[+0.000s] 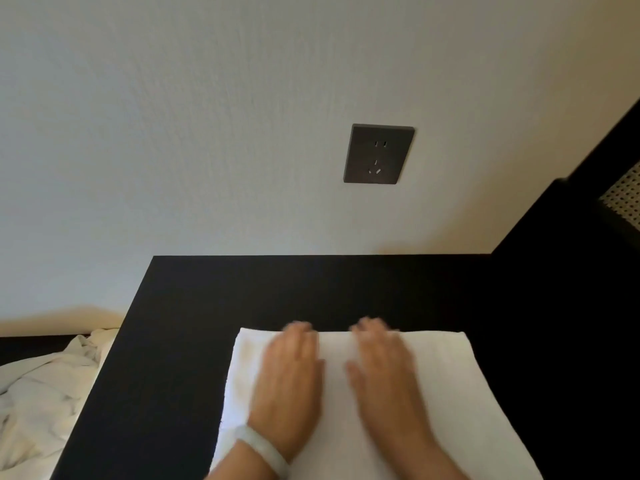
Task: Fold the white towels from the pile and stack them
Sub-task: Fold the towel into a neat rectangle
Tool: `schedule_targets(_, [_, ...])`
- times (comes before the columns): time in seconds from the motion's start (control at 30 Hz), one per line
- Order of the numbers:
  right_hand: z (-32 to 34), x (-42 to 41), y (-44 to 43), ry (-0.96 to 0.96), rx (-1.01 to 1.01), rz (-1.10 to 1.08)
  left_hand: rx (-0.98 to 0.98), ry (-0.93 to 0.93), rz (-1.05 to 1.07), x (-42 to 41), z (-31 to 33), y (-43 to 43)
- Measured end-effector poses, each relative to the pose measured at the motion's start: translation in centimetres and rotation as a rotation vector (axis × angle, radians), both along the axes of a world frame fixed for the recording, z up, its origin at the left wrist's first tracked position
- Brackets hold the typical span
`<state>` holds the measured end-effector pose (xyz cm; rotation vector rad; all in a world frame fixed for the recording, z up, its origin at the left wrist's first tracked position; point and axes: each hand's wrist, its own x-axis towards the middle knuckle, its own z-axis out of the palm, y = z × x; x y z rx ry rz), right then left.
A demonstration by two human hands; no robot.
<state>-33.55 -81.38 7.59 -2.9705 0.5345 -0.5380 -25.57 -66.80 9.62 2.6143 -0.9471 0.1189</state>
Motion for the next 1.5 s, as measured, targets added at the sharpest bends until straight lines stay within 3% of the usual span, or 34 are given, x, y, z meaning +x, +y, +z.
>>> schedule_targets(0.07, [-0.6, 0.4, 2.4, 0.174, 0.094, 0.151, 0.124, 0.116, -0.099, -1.5, -0.6, -1.2])
schedule_targets(0.17, [-1.7, -0.1, -1.0, 0.28, 0.09, 0.175, 0.264, 0.105, -0.03, -0.7, -2.0, 0.1])
schedule_targets(0.27, [-2.2, -2.9, -8.2, 0.291, 0.062, -0.09, 0.342, 0.164, 0.127, 1.3, -2.9, 3.0])
schedule_targets(0.43, [-0.9, -6.3, -15.8, 0.525, 0.138, -0.472, 0.435, 0.216, 0.182, 2.7, -3.5, 4.1])
schedule_targets(0.53, [0.9, -4.9, -13.1, 0.422, -0.005, -0.497, 0.465, 0.116, 0.204, 2.1, -1.9, 2.9])
schedule_targets(0.63, [1.1, -2.2, -6.7, 0.179, 0.008, -0.148, 0.381, 0.048, 0.064, -0.3, -0.6, 0.0])
schedule_targets(0.73, [-0.9, -1.3, -2.3, 0.309, 0.073, 0.103, 0.399, 0.108, -0.09, -3.3, -0.8, -1.2])
schedule_targets(0.83, [-2.4, -3.7, -6.1, 0.35, 0.096, -0.106, 0.374, 0.134, -0.051, -3.6, -1.2, 1.5])
schedule_targets(1.0, [0.2, -8.6, -12.4, 0.475, 0.065, -0.533, 0.385, 0.18, 0.298, -1.0, -2.7, 7.3])
schedule_targets(1.07, [1.2, -8.5, -10.6, 0.364, -0.014, -0.494, 0.384, 0.128, 0.27, -2.5, -1.0, 5.9])
schedule_targets(1.2, [1.1, -5.5, -0.8, 0.11, -0.004, -0.074, 0.224, 0.021, -0.071, -7.7, -0.3, -0.3])
schedule_targets(1.27, [-0.1, -4.5, 3.0, 0.181, 0.027, 0.062, 0.318, 0.066, -0.126, -8.8, -1.8, -1.2])
schedule_targets(1.33, [-1.5, -5.3, 3.8, 0.259, 0.072, 0.058, 0.389, 0.102, -0.117, -8.8, -3.0, 0.0])
schedule_targets(1.5, [-2.8, -11.0, -3.0, 0.237, 0.09, -0.163, 0.312, 0.122, 0.039, -7.6, -3.8, 4.2])
